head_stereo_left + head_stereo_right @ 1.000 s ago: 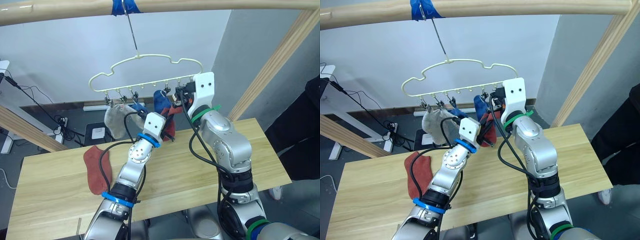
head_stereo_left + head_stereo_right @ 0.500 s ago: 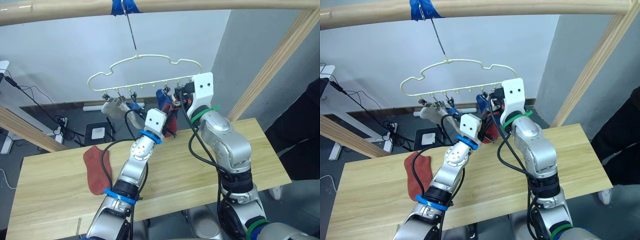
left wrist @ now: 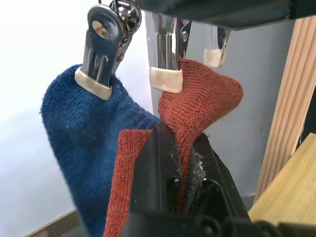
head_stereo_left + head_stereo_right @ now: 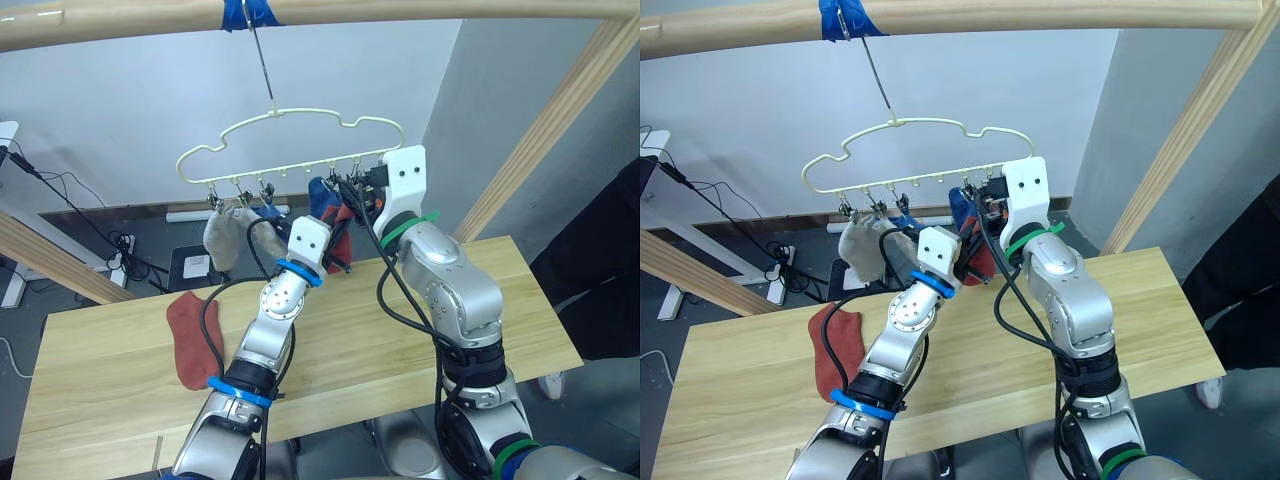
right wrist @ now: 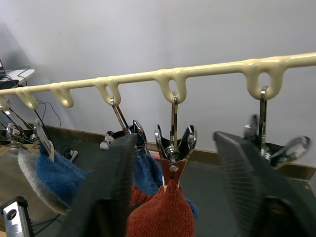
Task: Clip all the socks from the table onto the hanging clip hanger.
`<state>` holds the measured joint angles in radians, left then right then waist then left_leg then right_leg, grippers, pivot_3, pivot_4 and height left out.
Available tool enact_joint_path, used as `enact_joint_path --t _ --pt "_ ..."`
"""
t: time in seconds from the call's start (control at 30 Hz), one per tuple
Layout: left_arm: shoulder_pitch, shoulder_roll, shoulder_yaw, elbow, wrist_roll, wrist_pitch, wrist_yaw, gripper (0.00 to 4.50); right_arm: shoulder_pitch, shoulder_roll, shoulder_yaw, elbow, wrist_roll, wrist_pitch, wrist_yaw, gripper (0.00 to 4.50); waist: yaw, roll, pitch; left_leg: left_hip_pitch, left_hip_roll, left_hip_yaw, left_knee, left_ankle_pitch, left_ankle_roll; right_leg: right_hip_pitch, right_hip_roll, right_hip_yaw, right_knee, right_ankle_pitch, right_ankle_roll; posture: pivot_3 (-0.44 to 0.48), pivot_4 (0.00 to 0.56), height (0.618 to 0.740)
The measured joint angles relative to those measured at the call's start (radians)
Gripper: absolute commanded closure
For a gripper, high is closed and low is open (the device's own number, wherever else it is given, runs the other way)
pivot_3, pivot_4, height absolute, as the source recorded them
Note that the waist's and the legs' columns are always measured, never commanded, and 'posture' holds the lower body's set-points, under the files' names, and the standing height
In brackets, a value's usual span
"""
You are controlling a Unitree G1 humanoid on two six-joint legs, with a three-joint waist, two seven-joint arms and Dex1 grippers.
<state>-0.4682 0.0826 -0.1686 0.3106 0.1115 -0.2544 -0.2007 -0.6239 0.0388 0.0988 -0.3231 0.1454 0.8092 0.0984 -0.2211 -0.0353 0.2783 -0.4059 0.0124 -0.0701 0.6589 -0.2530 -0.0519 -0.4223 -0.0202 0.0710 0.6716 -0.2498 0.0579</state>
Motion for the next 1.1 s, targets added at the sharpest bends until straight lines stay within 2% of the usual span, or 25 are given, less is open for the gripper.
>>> enact_joint_path --t 0.07,0.27,0.4,0.6,0.8,1.1 --pt "-0.001 0.000 -0.001 0.003 0.000 0.000 -0.007 4.50 0.025 -0.029 0.000 -0.049 0.016 0.036 0.021 1.76 0.000 0.000 0.000 -0.001 0.000 -0.001 0.000 0.000 0.000 0.000 0.000 0.000 0.000 0.000 0.000 -0.322 0.234 0.740" --pt "0.000 -0.001 -0.001 0.002 -0.020 0.029 -0.040 2.76 0.074 -0.110 0.007 -0.193 0.092 0.146 0.099 1.74 -0.001 0.000 0.000 -0.001 0.000 -0.001 0.001 0.000 0.000 0.000 0.000 -0.001 0.000 0.000 0.000 -0.332 0.234 0.740" --pt "0.027 0.010 -0.002 -0.029 -0.049 0.055 -0.105 1.62 0.108 -0.202 0.043 -0.293 0.146 0.173 0.168 1.74 -0.005 0.000 0.000 -0.001 0.000 -0.001 0.001 0.000 0.000 0.000 0.000 -0.001 0.000 -0.002 0.003 -0.331 0.231 0.740" --pt "0.088 0.070 -0.001 -0.118 -0.116 0.122 -0.229 0.05 0.143 -0.281 0.043 -0.318 0.151 0.166 0.194 1.74 -0.006 0.000 0.000 -0.001 0.000 -0.001 0.001 0.000 0.000 0.000 0.001 -0.001 0.001 -0.002 0.003 -0.329 0.227 0.740" --pt "0.191 0.219 0.014 -0.319 -0.254 0.271 -0.428 0.02 0.156 -0.309 0.040 -0.315 0.129 0.114 0.181 1.74 -0.010 0.000 0.000 0.000 0.001 -0.001 0.001 0.000 0.000 0.000 0.001 0.000 0.001 -0.002 0.003 -0.319 0.224 0.740" --pt "0.282 0.403 0.099 -0.554 -0.448 0.484 -0.579 0.02 0.168 -0.316 0.040 -0.265 0.092 0.047 0.162 1.74 -0.003 0.000 0.000 0.000 0.001 -0.001 0.001 0.000 0.000 0.000 0.000 0.000 0.001 -0.002 0.003 -0.285 0.207 0.740"
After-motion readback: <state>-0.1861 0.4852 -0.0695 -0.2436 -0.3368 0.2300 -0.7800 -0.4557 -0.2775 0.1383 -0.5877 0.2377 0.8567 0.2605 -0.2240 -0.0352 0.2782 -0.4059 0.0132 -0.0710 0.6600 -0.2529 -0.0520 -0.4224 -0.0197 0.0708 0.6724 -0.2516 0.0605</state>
